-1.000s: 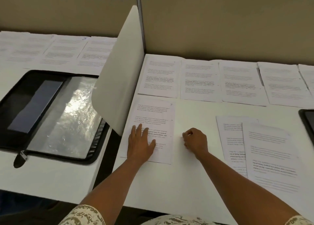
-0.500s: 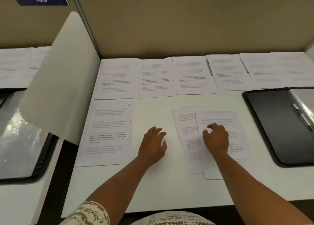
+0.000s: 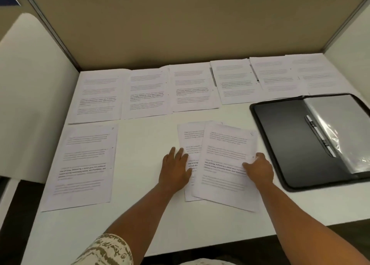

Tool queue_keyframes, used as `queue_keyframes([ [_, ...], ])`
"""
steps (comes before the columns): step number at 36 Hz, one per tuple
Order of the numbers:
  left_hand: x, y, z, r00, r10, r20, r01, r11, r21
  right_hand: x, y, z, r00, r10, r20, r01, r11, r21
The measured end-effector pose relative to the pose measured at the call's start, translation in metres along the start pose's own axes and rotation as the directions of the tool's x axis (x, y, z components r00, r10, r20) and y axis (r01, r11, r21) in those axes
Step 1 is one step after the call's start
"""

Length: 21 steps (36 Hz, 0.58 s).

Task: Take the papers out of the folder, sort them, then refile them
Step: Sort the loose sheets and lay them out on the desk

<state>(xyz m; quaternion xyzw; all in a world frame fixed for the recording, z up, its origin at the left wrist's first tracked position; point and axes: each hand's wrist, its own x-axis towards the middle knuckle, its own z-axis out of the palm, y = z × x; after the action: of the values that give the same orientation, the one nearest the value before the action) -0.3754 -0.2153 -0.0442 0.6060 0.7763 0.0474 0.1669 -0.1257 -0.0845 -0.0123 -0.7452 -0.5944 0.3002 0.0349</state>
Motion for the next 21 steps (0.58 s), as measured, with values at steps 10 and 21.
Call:
queue_keyframes([
  [10, 0.013, 0.02, 0.007, 0.996, -0.012, -0.092, 0.006, 0.998, -0.062, 0.03, -0.002, -0.023, 0.997, -0.072, 0.003, 0.069, 0.963, 0.259],
  [21, 0.007, 0.01, -0.024, 0.898, -0.416, -0.142, 0.221, 0.706, -0.673, 0.021, -0.06, -0.008, 0.971, -0.162, 0.177, 0.063, 0.884, 0.463],
])
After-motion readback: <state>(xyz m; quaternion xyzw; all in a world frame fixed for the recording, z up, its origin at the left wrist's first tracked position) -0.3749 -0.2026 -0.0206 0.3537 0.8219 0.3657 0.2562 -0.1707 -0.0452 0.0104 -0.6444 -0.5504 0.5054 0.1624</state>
